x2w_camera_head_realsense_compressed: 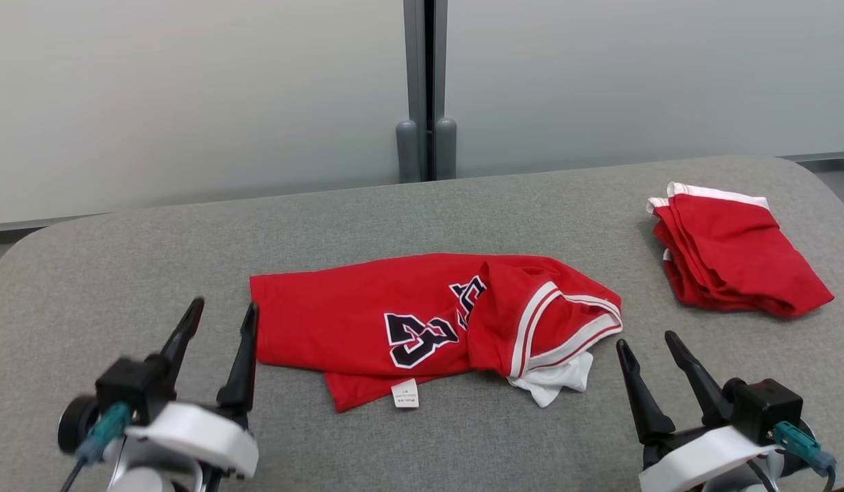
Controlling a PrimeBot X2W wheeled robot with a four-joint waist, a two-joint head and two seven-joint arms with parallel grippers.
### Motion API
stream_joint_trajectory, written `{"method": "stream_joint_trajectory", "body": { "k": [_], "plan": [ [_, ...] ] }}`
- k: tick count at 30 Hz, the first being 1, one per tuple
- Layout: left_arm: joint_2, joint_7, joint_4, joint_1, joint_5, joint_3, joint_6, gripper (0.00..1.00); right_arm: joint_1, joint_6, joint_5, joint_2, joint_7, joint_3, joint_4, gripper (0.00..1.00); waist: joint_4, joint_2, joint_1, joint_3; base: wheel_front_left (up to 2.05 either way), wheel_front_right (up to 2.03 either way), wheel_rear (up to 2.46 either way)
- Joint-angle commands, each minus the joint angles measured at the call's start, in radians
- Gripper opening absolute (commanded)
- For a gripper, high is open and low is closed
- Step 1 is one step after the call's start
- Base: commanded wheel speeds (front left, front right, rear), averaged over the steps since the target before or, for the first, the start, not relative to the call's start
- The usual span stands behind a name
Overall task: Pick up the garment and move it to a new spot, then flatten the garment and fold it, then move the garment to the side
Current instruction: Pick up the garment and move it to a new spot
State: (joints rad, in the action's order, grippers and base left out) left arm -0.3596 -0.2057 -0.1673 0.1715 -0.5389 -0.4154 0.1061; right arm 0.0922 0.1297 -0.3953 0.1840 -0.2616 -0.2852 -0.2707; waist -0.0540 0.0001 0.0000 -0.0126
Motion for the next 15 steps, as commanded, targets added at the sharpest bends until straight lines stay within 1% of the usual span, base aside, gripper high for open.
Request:
{"method": "stream_joint_trajectory", "body": {
  "k": [1,3,8,10,15],
  "plan": [
    [-0.008,-0.014,0.043,-0.06,-0.005,0.017,0.028,1.0,-0.015,0.002,-0.012,0.002,-0.005,0.0,0.005,1.0,0.004,-0.0001,0.0,-0.006,0.0,0.0,0.0],
    [-0.023,-0.027,0.077,-0.111,0.015,0.027,0.059,1.0,-0.023,0.002,-0.018,0.004,-0.005,-0.004,0.008,1.0,0.006,-0.0001,0.0,-0.009,0.0,0.0,0.0],
    [0.008,-0.051,0.131,-0.218,0.028,0.047,0.109,1.0,-0.042,0.002,-0.026,0.011,-0.005,-0.002,0.03,1.0,0.006,-0.0001,0.0,-0.008,0.0,0.0,0.0],
    [0.019,-0.054,0.139,-0.243,0.031,0.05,0.117,1.0,-0.045,0.002,-0.024,0.012,-0.005,0.006,0.042,1.0,0.008,-0.0001,0.0,-0.005,0.0,0.0,0.0],
    [0.028,-0.057,0.145,-0.248,0.04,0.053,0.114,1.0,-0.05,0.002,-0.015,0.018,-0.005,0.006,0.053,1.0,0.012,-0.0001,0.0,-0.002,0.0,0.0,0.0]
  ]
}}
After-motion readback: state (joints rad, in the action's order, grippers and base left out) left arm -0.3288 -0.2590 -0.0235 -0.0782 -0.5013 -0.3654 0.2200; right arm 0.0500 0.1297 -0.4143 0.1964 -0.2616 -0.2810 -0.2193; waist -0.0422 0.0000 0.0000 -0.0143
